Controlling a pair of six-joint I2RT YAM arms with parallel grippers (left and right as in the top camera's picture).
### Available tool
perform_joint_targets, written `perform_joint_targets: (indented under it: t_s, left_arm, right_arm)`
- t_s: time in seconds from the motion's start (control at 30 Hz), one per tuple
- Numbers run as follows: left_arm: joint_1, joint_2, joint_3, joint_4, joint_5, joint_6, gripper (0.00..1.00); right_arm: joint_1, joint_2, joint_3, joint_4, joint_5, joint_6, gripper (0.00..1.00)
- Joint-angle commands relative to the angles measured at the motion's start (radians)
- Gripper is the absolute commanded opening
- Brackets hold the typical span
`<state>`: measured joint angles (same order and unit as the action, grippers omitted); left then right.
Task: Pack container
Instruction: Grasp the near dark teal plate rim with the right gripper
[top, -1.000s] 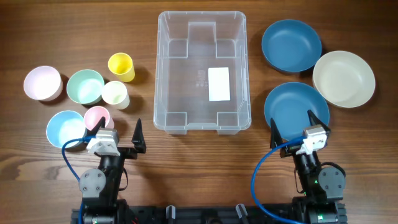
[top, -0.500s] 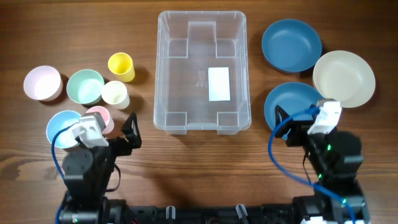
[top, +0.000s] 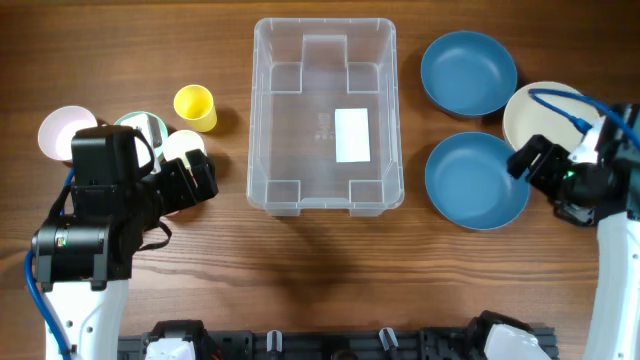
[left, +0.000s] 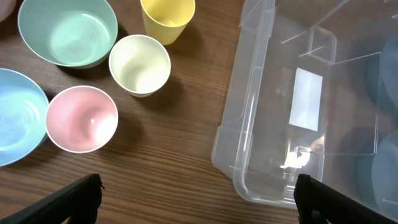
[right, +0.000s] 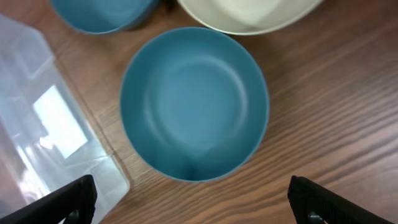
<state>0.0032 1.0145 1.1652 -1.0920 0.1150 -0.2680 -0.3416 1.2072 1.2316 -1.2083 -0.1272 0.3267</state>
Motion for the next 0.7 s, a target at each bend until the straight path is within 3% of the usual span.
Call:
perform_joint_targets:
  t_s: [0.0, 0.2, 0.53, 0.67]
  left_arm:
    - [0.005, 0.009, 0.025, 0.01, 0.009, -0.003, 1.0]
    - [0.005, 0.122, 0.122, 0.014, 0.007, -0.003, 1.0]
    - [0.005, 0.154, 0.122, 0.01, 0.008, -0.003, 1.0]
    - [0.005, 0.154, 0.122, 0.01, 0.008, -0.003, 1.0]
  right_arm:
    - [-0.06, 0.071, 0.02, -0.006, 0.03, 0.023, 1.0]
    - [-0.079, 0.269, -0.002, 0.011, 0.076, -0.016, 1.0]
    - [-0.078, 0.489, -0.245, 0.383, 0.076, -0.03, 0.98]
    - [-0.078, 0.504, -0.304, 0.487, 0.06, -0.029, 0.75]
